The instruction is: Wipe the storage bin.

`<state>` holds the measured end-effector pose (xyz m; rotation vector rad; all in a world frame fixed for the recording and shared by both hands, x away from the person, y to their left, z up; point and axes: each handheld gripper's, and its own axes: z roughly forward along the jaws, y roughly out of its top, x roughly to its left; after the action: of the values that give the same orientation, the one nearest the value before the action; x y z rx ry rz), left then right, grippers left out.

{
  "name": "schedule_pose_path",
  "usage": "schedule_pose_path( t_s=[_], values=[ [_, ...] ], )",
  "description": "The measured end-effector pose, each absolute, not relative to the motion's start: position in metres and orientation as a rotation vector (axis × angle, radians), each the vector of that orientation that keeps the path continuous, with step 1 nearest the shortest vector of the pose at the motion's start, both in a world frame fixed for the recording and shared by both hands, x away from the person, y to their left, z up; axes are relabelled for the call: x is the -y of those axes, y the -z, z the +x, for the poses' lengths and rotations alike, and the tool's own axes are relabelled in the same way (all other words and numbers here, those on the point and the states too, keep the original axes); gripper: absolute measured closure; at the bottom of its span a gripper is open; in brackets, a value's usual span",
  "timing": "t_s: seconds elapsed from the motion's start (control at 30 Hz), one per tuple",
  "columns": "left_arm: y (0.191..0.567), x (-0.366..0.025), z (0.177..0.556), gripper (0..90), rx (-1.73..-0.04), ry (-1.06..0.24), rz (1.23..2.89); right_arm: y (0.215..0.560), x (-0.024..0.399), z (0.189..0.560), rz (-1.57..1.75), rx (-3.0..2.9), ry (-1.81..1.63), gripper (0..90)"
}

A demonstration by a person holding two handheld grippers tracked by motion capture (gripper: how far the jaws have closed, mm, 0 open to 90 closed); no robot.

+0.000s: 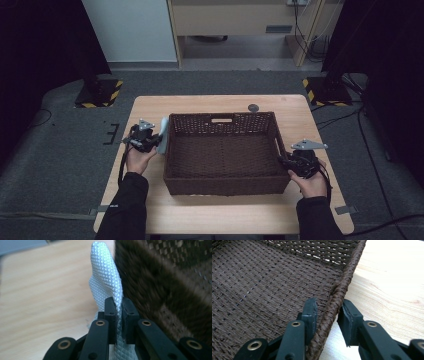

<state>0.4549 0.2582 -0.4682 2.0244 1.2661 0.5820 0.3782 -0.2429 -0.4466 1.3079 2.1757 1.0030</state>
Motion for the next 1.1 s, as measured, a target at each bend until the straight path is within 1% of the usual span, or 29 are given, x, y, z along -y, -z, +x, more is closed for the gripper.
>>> schedule_pose_path(
  t_s=[0.07, 0.13, 0.23, 0.4, 0.47, 0.6, 0.7, 0.8, 1.1],
  values=[
    [0.481, -0.255, 0.455, 83.8, -1.271, -0.540, 2.047, 0.447, 0.243, 0.378, 1.309, -2.175, -1.004, 68.1],
    [0.490, -0.253, 0.456, 83.8, -1.282, -0.524, 2.092, 0.447, 0.243, 0.378, 1.314, -2.177, -1.006, 68.0],
    [0.493, -0.254, 0.457, 83.8, -1.282, -0.503, 2.078, 0.447, 0.243, 0.378, 1.321, -2.171, -1.010, 67.5],
    [0.476, -0.260, 0.452, 83.8, -1.239, -0.508, 2.005, 0.447, 0.244, 0.378, 1.323, -2.165, -1.019, 66.8],
    [0.462, -0.261, 0.447, 83.9, -1.198, -0.529, 1.962, 0.447, 0.244, 0.378, 1.316, -2.159, -1.021, 66.6],
    [0.444, -0.257, 0.441, 83.9, -1.125, -0.552, 1.920, 0.447, 0.244, 0.378, 1.316, -2.158, -1.022, 66.3],
    [0.442, -0.253, 0.440, 83.9, -1.107, -0.571, 1.927, 0.447, 0.244, 0.378, 1.313, -2.157, -1.021, 66.3],
    [0.447, -0.256, 0.442, 84.0, -1.124, -0.548, 1.930, 0.447, 0.243, 0.378, 1.317, -2.158, -1.024, 66.1],
    [0.482, -0.265, 0.458, 84.0, -1.235, -0.475, 2.023, 0.447, 0.244, 0.378, 1.312, -2.164, -1.024, 66.0]
  ],
)
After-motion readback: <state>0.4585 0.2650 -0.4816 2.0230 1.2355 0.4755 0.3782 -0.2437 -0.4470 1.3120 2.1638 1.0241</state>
